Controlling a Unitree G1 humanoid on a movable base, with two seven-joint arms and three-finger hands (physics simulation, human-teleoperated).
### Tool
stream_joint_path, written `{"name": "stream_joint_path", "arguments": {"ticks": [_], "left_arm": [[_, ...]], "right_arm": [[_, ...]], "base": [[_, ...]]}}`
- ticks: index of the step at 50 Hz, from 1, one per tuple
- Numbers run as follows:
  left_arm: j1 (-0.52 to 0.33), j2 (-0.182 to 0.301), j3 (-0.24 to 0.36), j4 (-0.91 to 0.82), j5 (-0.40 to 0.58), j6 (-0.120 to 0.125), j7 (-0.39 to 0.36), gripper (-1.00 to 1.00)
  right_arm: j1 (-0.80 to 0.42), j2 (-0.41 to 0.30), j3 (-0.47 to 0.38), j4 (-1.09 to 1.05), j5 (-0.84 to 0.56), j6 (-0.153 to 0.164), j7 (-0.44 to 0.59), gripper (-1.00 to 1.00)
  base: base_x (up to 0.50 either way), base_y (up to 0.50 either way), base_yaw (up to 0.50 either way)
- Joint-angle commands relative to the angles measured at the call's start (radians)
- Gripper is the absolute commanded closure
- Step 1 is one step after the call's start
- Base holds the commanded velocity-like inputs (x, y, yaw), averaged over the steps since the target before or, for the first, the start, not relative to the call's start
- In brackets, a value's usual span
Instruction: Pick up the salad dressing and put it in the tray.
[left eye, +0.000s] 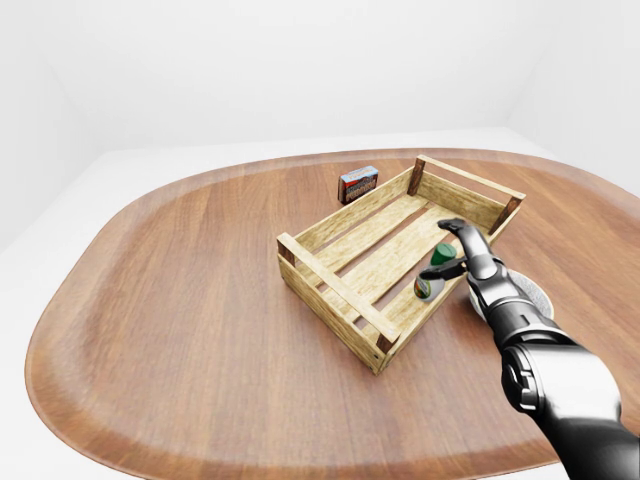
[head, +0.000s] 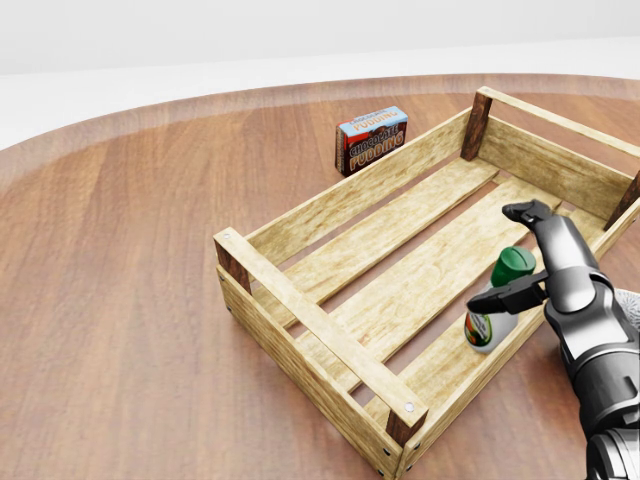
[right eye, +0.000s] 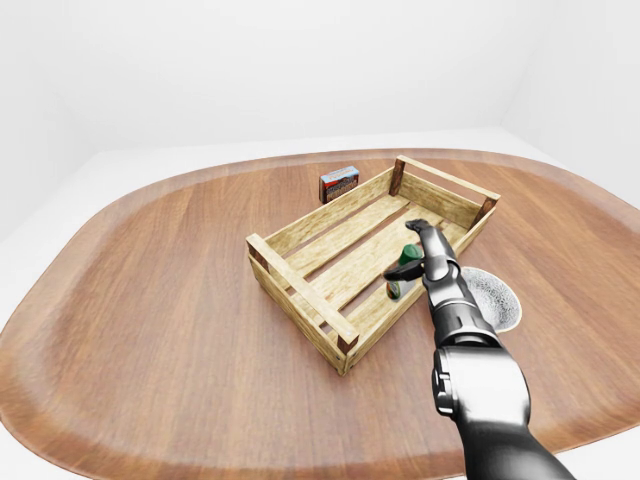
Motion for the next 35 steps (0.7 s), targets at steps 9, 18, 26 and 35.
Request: {"name": "stream_joint_path", "arguments": {"ticks": [9, 18, 26, 35], "left_arm": [[-0.001, -0.001, 0.000, -0.001, 0.001, 0.000, -0.001, -1.00], [-0.001, -0.004, -0.005, -0.001, 0.000, 0.000, -0.001, -1.00], [0.001, 0.001, 0.006, -0.030, -0.010, 0.000, 0.007, -1.00], [-0.003, 0.003, 0.007, -0.037, -0.014, 0.000, 0.008, -1.00]], "right_arm": [[0.002, -0.009, 0.025, -0.002, -0.022, 0.000, 0.025, -1.00], [-0.309, -0.119, 0.056, -0.197, -0.096, 0.000, 0.265, -1.00], [-0.750, -0.244, 0.058, -0.216, -0.194, 0.000, 0.492, -1.00], [-1.038, -0.313, 0.012, -0.165, -0.214, 0.050, 0.550, -1.00]], "base": [[0.00, 0.00, 0.00], [0.00, 0.00, 0.00], [0.00, 0.00, 0.00], [0.00, 0.00, 0.00]]}}
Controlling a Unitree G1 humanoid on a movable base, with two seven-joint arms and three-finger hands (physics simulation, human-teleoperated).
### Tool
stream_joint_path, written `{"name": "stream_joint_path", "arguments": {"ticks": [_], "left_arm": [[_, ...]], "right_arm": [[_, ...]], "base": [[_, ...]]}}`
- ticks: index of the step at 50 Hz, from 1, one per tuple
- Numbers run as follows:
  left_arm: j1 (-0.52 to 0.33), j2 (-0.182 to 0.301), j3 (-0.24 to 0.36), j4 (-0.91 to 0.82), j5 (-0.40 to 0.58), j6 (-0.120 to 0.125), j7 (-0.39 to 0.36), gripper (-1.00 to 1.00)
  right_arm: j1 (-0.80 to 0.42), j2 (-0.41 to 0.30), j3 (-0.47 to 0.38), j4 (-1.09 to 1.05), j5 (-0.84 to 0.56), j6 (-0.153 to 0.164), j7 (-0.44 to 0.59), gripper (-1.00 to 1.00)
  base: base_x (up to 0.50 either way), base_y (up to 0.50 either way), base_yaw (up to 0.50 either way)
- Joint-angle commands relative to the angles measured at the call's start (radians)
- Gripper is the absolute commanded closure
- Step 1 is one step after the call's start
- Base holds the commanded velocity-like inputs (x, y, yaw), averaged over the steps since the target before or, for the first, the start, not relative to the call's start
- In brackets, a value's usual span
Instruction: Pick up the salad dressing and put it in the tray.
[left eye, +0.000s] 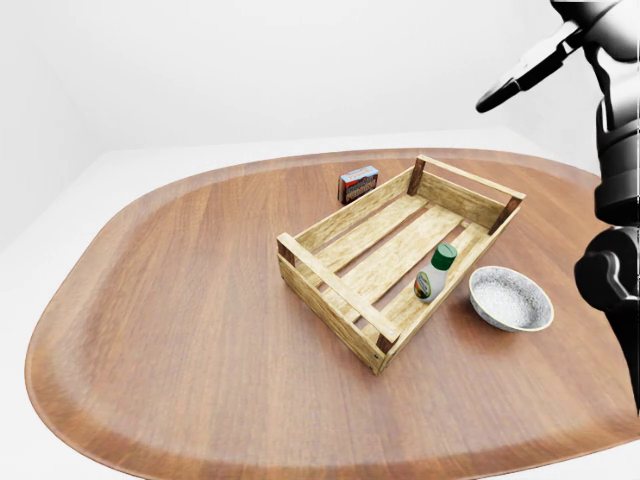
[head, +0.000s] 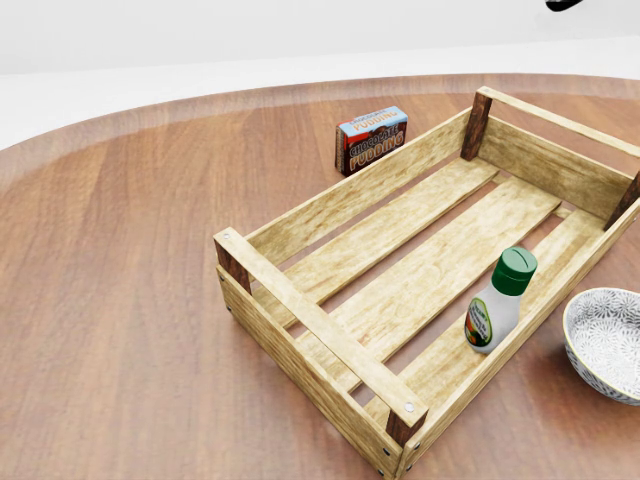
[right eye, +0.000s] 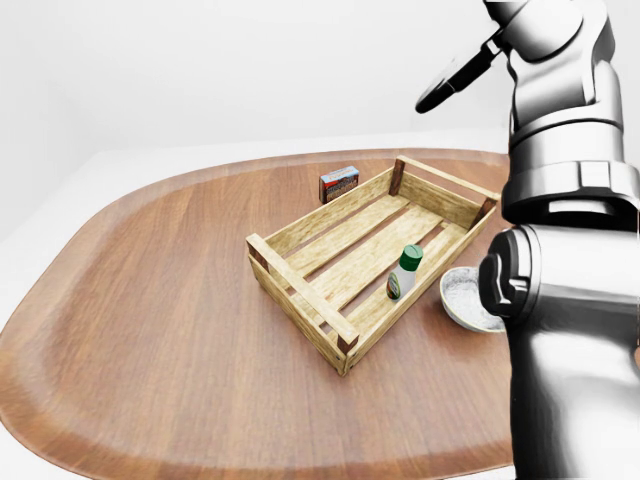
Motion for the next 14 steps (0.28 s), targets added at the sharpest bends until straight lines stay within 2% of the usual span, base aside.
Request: {"name": "stream_joint_path", "arguments": {"ticks": [1, 6, 7, 14], "left_arm": [[-0.002, 0.002, 0.002, -0.016, -0.006, 0.000, 0.005, -1.00], [-0.004, 0.005, 0.003, -0.014, -0.004, 0.000, 0.004, -1.00], [-0.005, 0.006, 0.003, -0.014, -0.004, 0.000, 0.005, -1.00], [-0.005, 0.007, 0.004, -0.011, -0.002, 0.000, 0.003, -1.00]], "right_arm": [[-0.370, -0.103, -0.041, 0.000, -0.032, 0.042, 0.127, -1.00], [-0.352, -0.106, -0.044, -0.006, -0.002, 0.048, 0.106, -1.00], [-0.349, -0.098, -0.046, -0.011, 0.006, 0.060, 0.109, -1.00], [-0.302, -0.082, -0.028, -0.045, 0.006, 0.079, 0.101, -1.00]], "base": [[0.00, 0.00, 0.00], [0.00, 0.00, 0.00], [0.00, 0.00, 0.00], [0.00, 0.00, 0.00]]}}
